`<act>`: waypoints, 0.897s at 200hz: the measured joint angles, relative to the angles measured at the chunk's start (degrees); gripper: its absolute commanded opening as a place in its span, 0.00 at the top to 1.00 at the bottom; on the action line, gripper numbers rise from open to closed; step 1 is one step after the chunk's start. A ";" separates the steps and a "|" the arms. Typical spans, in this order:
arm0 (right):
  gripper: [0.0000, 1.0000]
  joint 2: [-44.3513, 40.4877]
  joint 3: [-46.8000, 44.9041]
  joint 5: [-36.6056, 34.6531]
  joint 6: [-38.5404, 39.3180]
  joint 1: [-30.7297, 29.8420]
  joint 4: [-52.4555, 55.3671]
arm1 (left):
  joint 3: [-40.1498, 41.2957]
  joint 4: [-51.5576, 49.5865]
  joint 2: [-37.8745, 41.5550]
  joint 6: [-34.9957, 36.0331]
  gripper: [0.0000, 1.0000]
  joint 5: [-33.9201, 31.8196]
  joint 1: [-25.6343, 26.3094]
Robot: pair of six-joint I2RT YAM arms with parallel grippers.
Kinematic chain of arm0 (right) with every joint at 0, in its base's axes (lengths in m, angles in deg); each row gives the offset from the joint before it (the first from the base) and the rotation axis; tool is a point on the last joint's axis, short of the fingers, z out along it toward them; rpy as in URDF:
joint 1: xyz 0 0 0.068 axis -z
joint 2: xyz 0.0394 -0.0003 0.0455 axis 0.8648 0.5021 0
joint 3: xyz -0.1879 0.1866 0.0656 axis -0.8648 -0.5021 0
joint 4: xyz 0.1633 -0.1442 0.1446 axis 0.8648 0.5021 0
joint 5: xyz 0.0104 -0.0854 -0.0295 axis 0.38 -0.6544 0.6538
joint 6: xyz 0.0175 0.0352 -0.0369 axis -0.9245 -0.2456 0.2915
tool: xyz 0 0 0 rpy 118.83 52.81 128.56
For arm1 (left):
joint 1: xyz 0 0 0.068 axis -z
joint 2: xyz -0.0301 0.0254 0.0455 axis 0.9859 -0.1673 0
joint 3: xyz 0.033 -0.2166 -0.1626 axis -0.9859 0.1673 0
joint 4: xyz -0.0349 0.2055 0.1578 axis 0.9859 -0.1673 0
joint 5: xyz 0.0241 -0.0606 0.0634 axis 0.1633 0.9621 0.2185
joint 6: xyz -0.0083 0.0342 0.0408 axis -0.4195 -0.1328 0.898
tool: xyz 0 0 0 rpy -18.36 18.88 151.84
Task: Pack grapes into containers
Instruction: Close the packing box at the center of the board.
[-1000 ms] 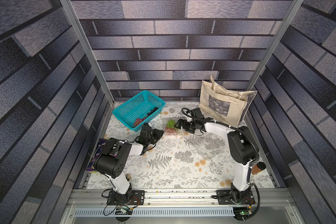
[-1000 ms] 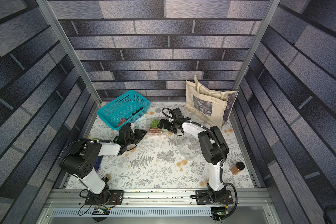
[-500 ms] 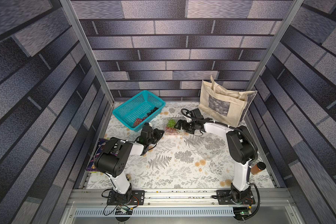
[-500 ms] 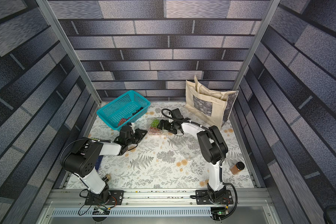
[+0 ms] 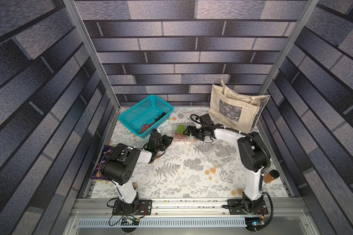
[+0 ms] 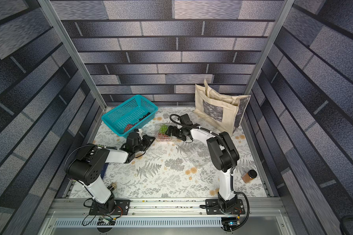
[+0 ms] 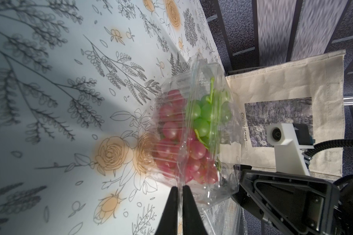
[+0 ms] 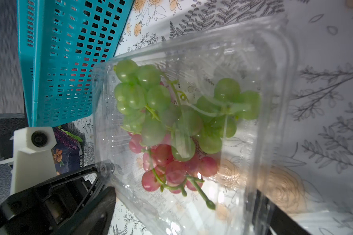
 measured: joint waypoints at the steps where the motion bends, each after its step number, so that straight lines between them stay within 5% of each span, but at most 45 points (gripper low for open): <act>1: 0.00 0.00 0.00 0.00 0.00 0.00 0.02 | 0.00 -0.02 0.00 0.00 0.85 0.00 0.00; 47: 0.00 0.00 0.07 0.13 0.20 -0.20 0.52 | 0.02 -6.95 3.82 2.75 0.46 0.31 -0.57; 109: 0.00 -1.11 0.66 0.24 1.07 -0.61 2.03 | -0.24 -19.04 16.15 8.70 0.19 0.04 -1.62; 123: 0.00 -2.10 0.66 0.07 1.09 -0.59 2.58 | -0.33 -20.28 16.37 9.42 0.01 0.04 -1.95; 179: 0.00 -4.70 0.39 0.00 1.07 -0.59 3.48 | -3.65 -23.04 11.61 10.05 0.00 0.52 -2.27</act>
